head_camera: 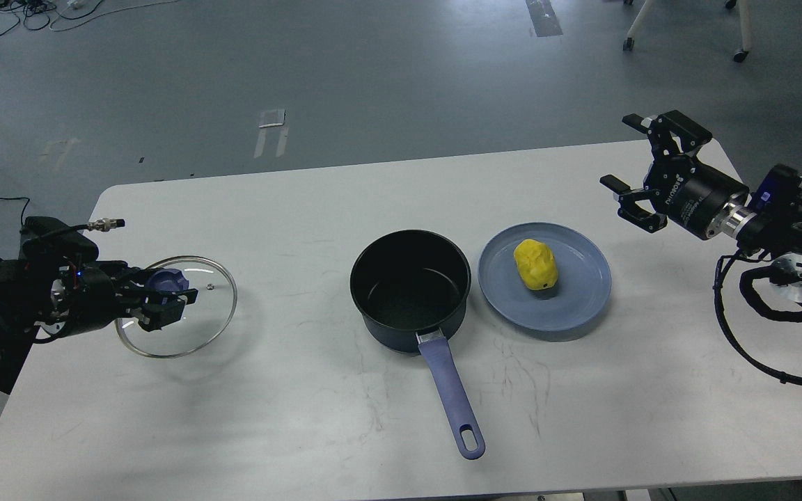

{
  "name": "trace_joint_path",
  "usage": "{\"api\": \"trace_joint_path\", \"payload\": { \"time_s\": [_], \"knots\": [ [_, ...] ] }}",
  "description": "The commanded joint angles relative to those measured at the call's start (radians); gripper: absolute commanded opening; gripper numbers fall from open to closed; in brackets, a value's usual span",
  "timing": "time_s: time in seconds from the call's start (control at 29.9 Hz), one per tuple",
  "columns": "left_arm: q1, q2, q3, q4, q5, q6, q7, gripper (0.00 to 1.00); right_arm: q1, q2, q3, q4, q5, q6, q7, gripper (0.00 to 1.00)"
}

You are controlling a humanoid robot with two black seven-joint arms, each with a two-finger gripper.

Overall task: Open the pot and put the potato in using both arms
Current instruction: 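Lift the glass lid off the pot and set it down beside the left arm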

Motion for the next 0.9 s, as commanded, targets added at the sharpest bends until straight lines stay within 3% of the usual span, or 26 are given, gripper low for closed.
{"api": "trace_joint_path", "payload": {
  "time_s": [0.0, 0.3, 0.5, 0.6, 0.7, 0.8, 0.87],
  "knots": [
    [0.035, -0.026, -0.001, 0.034, -0.02, 0.039, 0.0, 0.4, -0.003, 0.001, 0.0, 0.0, 0.0, 0.0, 0.0, 1.0],
    [0.103, -0.089, -0.003, 0.128, -0.028, 0.102, 0.0, 0.4, -0.004, -0.001, 0.0, 0.0, 0.0, 0.0, 0.0, 1.0],
    [0.112, -0.092, -0.003, 0.136, -0.027, 0.114, 0.0, 0.51, -0.004, -0.004, 0.0, 0.0, 0.0, 0.0, 0.0, 1.0],
    [0.115, -0.101, -0.003, 0.151, -0.028, 0.128, 0.0, 0.76, -0.004, -0.004, 0.0, 0.0, 0.0, 0.0, 0.0, 1.0],
    [0.127, -0.104, -0.003, 0.151, -0.033, 0.142, 0.0, 0.8, -0.004, -0.005, -0.001, 0.0, 0.0, 0.0, 0.0, 1.0],
    [0.132, -0.102, -0.004, 0.151, -0.034, 0.143, 0.0, 0.97, -0.004, -0.005, 0.0, 0.0, 0.0, 0.0, 0.0, 1.0],
    [0.132, -0.099, -0.006, 0.151, -0.036, 0.142, 0.0, 0.98, -0.004, -0.007, 0.0, 0.0, 0.0, 0.0, 0.0, 1.0]
  ]
}}
